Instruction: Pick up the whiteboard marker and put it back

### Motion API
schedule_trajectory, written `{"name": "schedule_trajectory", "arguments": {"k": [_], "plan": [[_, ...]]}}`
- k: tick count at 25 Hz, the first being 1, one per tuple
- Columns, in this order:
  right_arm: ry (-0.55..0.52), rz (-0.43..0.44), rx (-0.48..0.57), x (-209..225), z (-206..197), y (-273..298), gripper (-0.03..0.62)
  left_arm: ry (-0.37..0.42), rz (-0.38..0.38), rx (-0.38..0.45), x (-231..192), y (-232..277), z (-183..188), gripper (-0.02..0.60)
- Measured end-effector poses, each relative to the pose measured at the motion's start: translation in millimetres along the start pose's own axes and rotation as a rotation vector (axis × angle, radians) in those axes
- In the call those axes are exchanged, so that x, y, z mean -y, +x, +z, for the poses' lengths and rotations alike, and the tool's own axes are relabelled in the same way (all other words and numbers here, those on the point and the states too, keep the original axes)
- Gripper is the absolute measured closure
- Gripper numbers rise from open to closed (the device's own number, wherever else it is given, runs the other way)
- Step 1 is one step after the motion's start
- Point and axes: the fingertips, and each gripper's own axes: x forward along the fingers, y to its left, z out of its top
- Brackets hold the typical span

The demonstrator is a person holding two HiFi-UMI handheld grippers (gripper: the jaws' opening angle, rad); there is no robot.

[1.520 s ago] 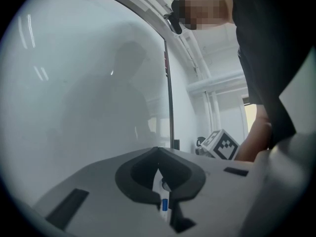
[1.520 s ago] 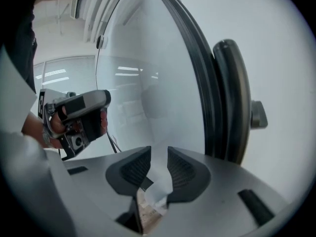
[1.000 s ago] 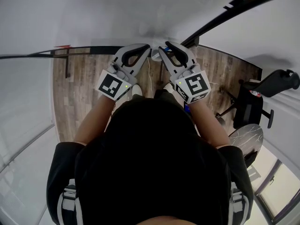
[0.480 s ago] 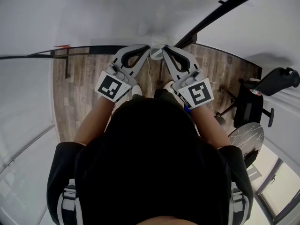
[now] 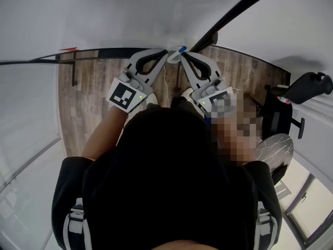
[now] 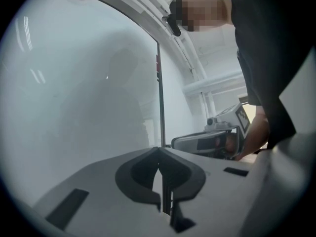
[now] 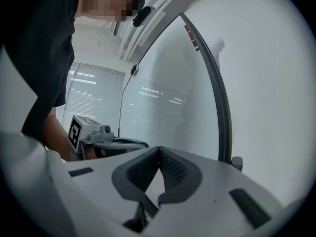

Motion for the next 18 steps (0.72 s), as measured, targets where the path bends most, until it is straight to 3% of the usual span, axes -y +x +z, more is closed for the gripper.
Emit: {"name": "schedule_trajectory", "arguments": {"k": [18], "plan": [[-0.004, 0.000, -0.007, -6.3, -2.6, -4.6, 0.594, 0.005, -0.011, -0.004, 5.2, -4.1, -0.9, 0.578]]}}
